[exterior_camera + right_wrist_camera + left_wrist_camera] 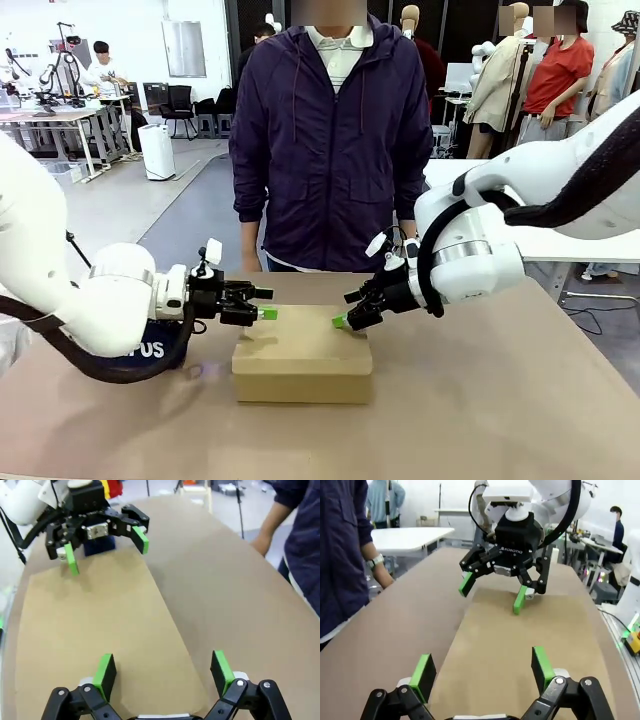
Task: Pack the items into the box.
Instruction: Close the Mailer Box.
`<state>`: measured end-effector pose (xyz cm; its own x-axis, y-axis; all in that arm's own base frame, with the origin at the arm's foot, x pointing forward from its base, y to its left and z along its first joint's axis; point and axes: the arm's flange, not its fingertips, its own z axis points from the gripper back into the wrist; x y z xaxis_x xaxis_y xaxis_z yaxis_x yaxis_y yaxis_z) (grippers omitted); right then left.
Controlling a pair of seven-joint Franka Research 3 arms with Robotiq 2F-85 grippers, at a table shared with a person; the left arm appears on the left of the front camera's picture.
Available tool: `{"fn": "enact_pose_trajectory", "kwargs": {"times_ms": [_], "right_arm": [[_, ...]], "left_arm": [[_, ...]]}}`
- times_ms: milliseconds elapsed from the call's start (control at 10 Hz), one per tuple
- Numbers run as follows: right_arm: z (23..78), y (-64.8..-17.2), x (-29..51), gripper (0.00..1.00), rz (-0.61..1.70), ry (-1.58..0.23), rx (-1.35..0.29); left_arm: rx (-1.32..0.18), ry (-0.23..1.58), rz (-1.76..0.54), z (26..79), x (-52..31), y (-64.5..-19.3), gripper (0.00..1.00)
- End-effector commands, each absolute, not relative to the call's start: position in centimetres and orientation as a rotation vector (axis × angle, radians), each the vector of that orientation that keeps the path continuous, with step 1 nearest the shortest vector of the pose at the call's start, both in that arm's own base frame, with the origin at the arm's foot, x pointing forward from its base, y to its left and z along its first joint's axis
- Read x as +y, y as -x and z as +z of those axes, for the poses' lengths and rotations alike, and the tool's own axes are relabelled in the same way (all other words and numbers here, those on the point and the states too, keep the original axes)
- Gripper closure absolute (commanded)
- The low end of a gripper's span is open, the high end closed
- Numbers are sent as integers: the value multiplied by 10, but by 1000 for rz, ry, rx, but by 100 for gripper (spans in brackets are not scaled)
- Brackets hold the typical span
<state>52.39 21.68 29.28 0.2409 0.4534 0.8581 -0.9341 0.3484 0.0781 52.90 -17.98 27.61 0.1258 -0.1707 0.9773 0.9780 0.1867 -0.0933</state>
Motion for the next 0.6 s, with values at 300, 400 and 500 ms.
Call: {"fn": "enact_pose_trajectory", "kwargs": {"times_ms": [300, 400, 500], "right_arm": [[289, -528, 223, 0, 1016, -655, -871], [292, -529, 221, 0, 1020, -692, -883], [298, -530, 218, 0, 1014, -741, -900]], "left_arm": [[-930, 990, -1103, 275, -190, -548, 0], [-949, 1000, -1086, 282, -190, -552, 0], [-990, 1011, -1066, 291, -184, -554, 0]]}}
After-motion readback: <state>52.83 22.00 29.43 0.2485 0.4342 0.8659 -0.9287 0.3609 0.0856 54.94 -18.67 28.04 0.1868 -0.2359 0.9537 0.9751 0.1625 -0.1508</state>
